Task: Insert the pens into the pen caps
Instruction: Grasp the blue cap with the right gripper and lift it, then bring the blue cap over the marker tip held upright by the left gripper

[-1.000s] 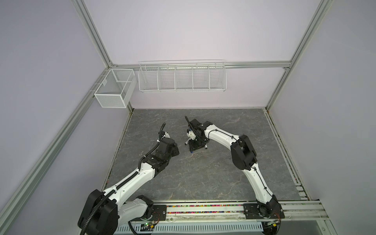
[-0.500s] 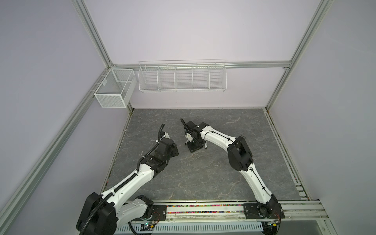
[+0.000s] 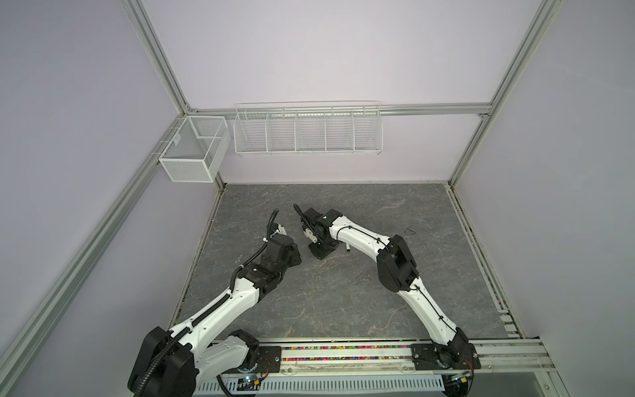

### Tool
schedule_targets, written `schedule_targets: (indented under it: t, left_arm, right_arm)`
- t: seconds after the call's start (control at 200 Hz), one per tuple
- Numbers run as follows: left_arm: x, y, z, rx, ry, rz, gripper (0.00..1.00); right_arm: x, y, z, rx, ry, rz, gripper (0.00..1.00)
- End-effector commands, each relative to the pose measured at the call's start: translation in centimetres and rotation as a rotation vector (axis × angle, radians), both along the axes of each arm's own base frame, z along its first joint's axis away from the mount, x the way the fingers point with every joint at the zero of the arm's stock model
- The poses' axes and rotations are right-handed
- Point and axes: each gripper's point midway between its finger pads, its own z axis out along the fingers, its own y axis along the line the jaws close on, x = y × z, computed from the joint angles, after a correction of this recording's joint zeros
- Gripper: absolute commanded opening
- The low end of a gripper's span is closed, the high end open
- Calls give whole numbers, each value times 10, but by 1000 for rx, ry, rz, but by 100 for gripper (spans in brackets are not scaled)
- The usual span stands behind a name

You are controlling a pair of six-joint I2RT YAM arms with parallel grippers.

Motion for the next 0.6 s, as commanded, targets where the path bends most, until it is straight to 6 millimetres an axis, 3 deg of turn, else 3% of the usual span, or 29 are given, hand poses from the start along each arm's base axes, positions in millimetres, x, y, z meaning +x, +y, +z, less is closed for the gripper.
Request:
schedule_targets:
  t: [0.0,0.165,0.3,0.39,0.485,0.595]
  left_arm:
    - [-4,2,-1,14,8,-13,0]
    - [-4,1,-4,18,15,-25,0]
    - [-6,-6,-7,17,21,-66,0]
    - [-7,-14,-8,12,24,-120,0]
    - [-10,-31,-10,-10,28,-221,0]
    - [-15,-65,-9,-77,20,-412,0]
  right_arm:
    - [-7,12,-27,-1,27,60,39]
    - [-6,17,-27,21,24,77,30]
    - [-6,33,-7,133,35,82,16]
    - [0,41,23,241,0,72,13]
    - [10,42,74,422,-35,17,12]
    - [27,24,127,669,-53,-111,11]
